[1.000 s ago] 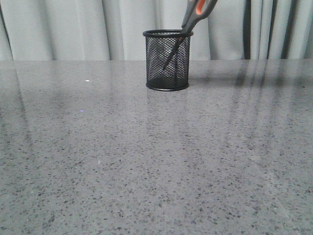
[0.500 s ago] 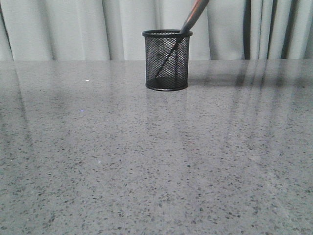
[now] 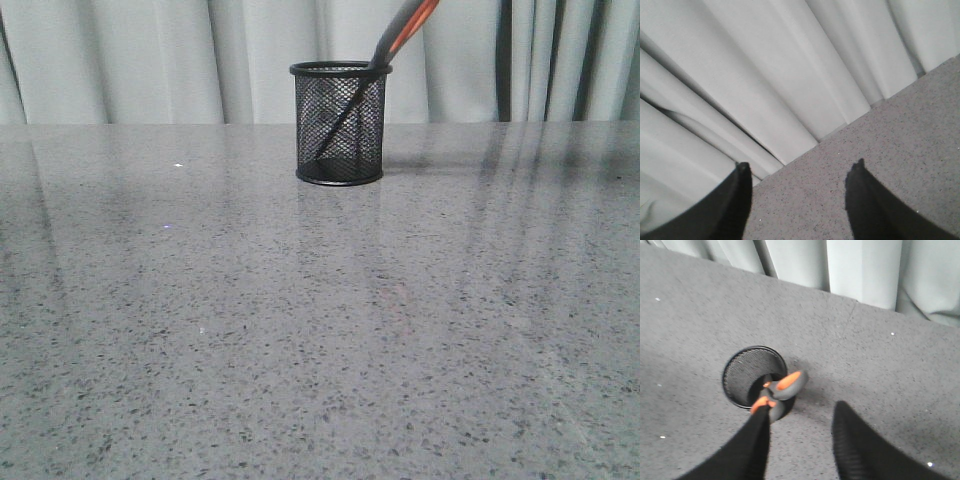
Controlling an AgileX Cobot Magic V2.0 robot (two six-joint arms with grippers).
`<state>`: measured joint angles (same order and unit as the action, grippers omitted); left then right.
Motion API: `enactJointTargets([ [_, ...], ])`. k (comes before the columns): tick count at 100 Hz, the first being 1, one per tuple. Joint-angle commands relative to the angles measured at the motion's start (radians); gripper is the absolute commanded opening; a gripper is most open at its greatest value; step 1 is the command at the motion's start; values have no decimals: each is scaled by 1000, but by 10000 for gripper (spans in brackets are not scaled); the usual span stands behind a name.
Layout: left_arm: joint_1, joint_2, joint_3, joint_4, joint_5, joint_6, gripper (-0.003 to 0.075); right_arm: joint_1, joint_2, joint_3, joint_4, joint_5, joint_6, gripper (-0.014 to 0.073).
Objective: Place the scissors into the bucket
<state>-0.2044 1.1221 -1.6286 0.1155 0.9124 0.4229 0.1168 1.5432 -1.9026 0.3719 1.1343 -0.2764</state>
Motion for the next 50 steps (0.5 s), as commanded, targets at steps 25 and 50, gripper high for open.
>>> enactJointTargets([
  [25, 3, -33, 50, -141, -143, -29, -21, -5, -349, 333, 63, -375, -32, -55],
  [50, 3, -180, 357, -212, -490, -60, -21, -5, -695, 796, 66, -763, -49, -55],
])
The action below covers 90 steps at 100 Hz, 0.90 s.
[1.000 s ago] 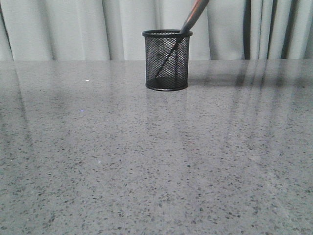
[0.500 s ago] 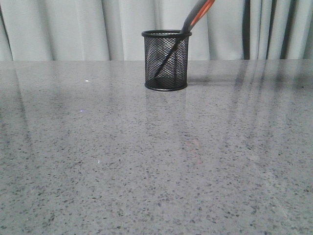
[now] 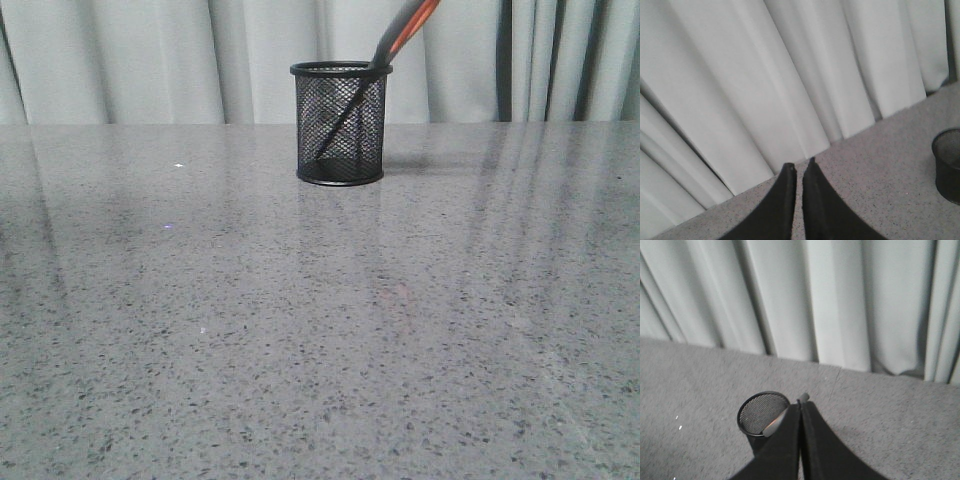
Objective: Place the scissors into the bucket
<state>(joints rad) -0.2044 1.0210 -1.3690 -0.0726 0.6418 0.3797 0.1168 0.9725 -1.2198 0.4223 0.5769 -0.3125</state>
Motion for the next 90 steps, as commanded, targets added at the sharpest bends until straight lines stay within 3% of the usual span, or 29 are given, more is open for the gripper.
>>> enactJointTargets([
  [1, 3, -85, 110, -24, -231, -17, -21, -5, -134, 126, 15, -214, -13, -55],
  [16, 3, -241, 400, -41, -461, -17, -21, -5, -333, 373, 15, -344, -13, -55],
  [36, 3, -493, 762, -166, -670, -17, -21, -5, -594, 604, 15, -379, -13, -55],
  [62, 3, -802, 1039, -166, -692, -17, -21, -5, -812, 801, 15, -385, -13, -55],
  [90, 3, -914, 1104, -166, -692, -17, -21, -5, -830, 847, 15, -372, -13, -55],
])
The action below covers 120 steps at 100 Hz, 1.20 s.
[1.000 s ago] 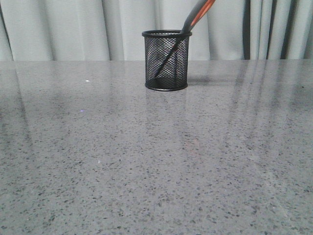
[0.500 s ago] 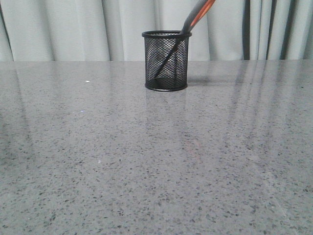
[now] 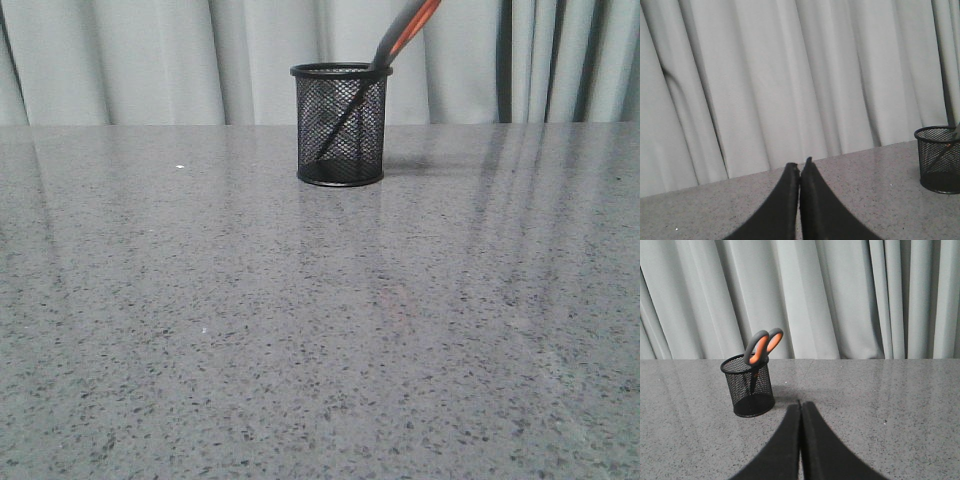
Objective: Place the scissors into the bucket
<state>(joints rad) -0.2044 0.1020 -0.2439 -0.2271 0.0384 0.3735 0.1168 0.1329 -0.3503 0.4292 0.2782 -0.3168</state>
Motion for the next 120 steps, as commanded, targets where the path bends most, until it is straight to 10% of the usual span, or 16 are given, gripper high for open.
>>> enactJointTargets([
  [1, 3, 5, -21, -12, -89, -11, -21, -5, 9, -23, 8, -73, -9, -55],
  [104, 8, 5, -12, 88, -89, -15, -21, -5, 9, -23, 10, -62, -9, -55],
  [120, 75, 0, 72, 197, -38, -246, -21, -5, 9, -23, 10, -62, -9, -55],
])
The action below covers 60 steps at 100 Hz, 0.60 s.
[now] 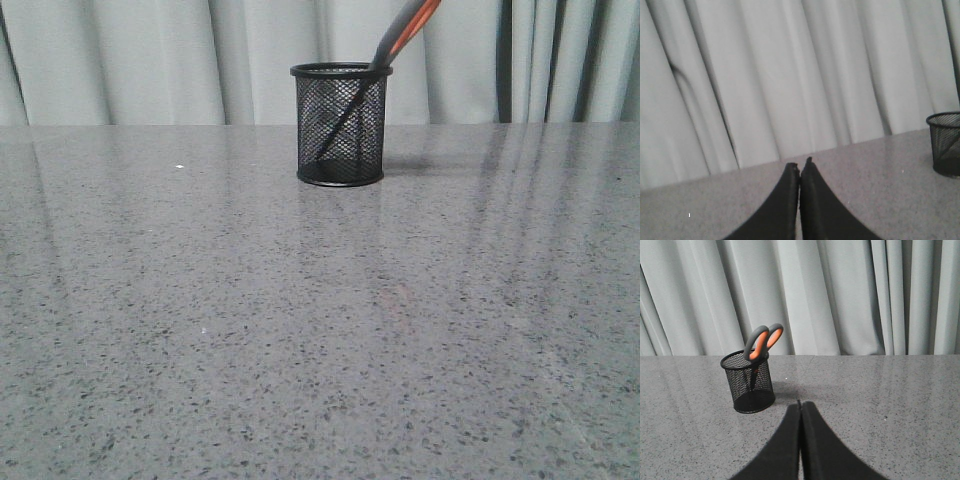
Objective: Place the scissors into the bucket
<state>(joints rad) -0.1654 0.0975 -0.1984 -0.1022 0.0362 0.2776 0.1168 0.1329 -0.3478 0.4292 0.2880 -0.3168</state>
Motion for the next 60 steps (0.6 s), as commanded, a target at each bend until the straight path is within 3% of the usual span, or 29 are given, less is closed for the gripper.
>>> enactJointTargets([
  [1, 38, 4, 39, 79, -36, -161, -21, -5, 9, -25, 10, -71, -9, -55],
  [9, 56, -29, 105, 128, -36, -239, -21, -5, 9, -25, 10, -71, -9, -55],
  [26, 57, -130, 226, 102, -25, -248, -21, -5, 9, -25, 10, -71, -9, -55],
  [38, 57, -127, 226, 88, 52, -248, -21, -5, 12, -25, 10, -71, -9, -55],
  [60, 57, -127, 224, 55, 54, -248, -21, -5, 12, -25, 10, -71, -9, -55],
])
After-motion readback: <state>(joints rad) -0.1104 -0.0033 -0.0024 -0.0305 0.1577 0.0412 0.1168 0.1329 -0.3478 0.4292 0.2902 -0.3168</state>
